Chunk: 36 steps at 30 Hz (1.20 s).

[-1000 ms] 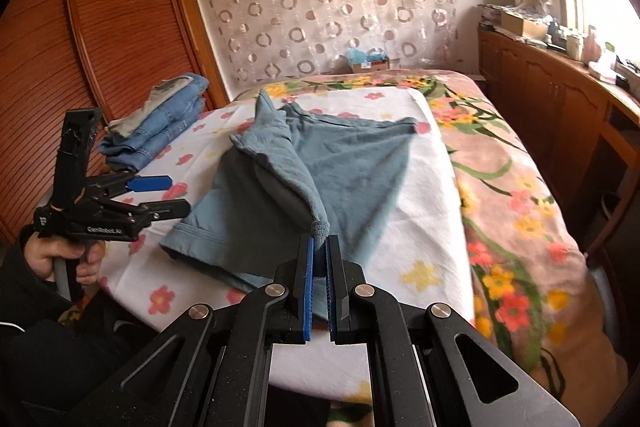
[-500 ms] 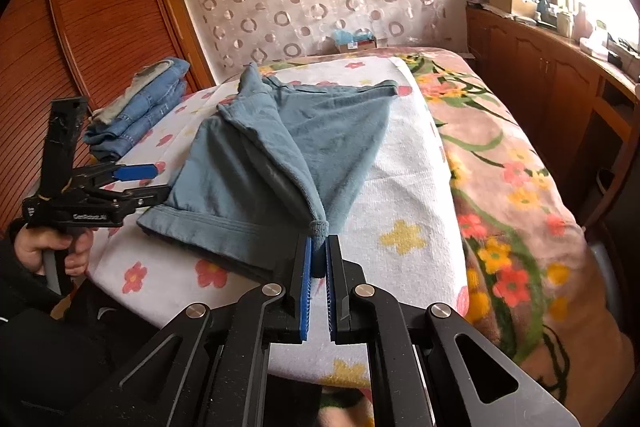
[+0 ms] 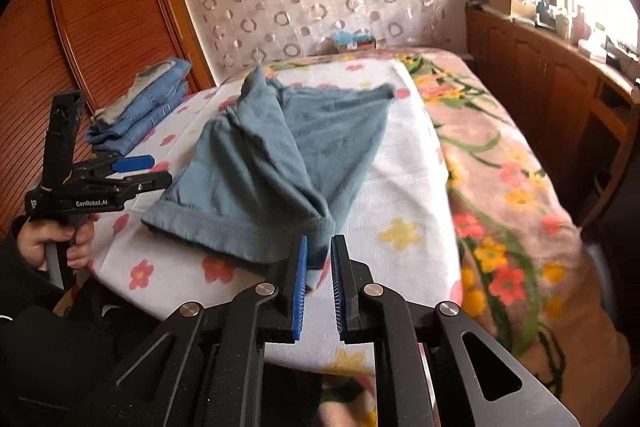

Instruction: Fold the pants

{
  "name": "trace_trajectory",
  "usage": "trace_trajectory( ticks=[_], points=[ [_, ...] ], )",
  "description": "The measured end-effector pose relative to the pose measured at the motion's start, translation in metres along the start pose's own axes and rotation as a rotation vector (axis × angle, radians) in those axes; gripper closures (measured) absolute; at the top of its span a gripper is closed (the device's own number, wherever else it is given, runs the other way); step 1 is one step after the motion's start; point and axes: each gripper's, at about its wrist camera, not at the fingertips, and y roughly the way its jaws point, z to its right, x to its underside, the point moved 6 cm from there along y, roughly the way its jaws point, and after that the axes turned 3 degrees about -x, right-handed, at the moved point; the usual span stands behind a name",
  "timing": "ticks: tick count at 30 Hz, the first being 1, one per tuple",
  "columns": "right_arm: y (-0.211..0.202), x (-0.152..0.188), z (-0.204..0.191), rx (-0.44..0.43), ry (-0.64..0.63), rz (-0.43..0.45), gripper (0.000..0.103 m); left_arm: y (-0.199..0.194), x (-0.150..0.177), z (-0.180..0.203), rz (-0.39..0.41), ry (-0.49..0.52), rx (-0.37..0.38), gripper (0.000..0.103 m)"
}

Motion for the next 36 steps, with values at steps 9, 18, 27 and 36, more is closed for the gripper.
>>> trace_trajectory(
  ticks=[9, 18, 27, 36],
  points=[
    [0.022, -0.042, -0.024, -0.041, -0.097, 0.055, 0.077, -0.004, -0.02, -0.007, 0.031, 0.007, -0.014, 0.02],
    [0.081, -0.076, -0.059, -0.088, -0.2, -0.005, 0.076, -0.002, -0.038, -0.024, 0.052, -0.014, -0.03, 0.02],
    [0.127, -0.101, -0.063, -0.095, -0.235, -0.065, 0.076, -0.004, -0.041, -0.049, 0.064, -0.05, -0.055, 0.02],
    [0.164, -0.104, -0.074, -0.069, -0.265, -0.142, 0.076, -0.004, -0.035, -0.06, 0.068, -0.082, -0.055, 0.02]
  ],
)
